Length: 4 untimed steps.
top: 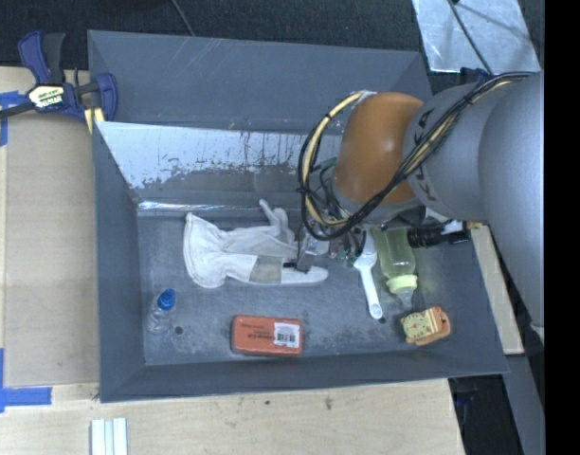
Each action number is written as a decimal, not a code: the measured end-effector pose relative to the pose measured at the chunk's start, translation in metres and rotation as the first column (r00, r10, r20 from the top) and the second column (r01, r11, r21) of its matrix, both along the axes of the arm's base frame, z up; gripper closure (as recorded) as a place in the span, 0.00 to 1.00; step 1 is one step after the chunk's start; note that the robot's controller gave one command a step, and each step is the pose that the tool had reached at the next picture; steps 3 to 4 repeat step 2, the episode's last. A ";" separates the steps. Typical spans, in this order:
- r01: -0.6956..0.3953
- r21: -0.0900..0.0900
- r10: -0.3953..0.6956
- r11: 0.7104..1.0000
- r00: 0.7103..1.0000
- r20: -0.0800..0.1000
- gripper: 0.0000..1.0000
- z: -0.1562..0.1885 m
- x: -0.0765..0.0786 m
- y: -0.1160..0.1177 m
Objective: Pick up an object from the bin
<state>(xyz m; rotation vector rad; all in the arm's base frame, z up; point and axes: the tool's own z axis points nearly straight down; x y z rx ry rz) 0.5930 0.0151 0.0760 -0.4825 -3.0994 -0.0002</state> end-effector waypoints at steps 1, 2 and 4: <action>0.000 -0.001 0.000 1.000 1.000 -0.003 1.00 0.020 -0.001 0.000; 0.000 0.000 0.000 1.000 1.000 0.006 1.00 0.036 0.001 0.000; 0.000 0.000 0.000 1.000 1.000 0.006 1.00 0.036 0.001 0.000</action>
Offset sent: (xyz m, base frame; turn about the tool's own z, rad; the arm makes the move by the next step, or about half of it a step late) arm -0.0002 0.0002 0.0745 0.0000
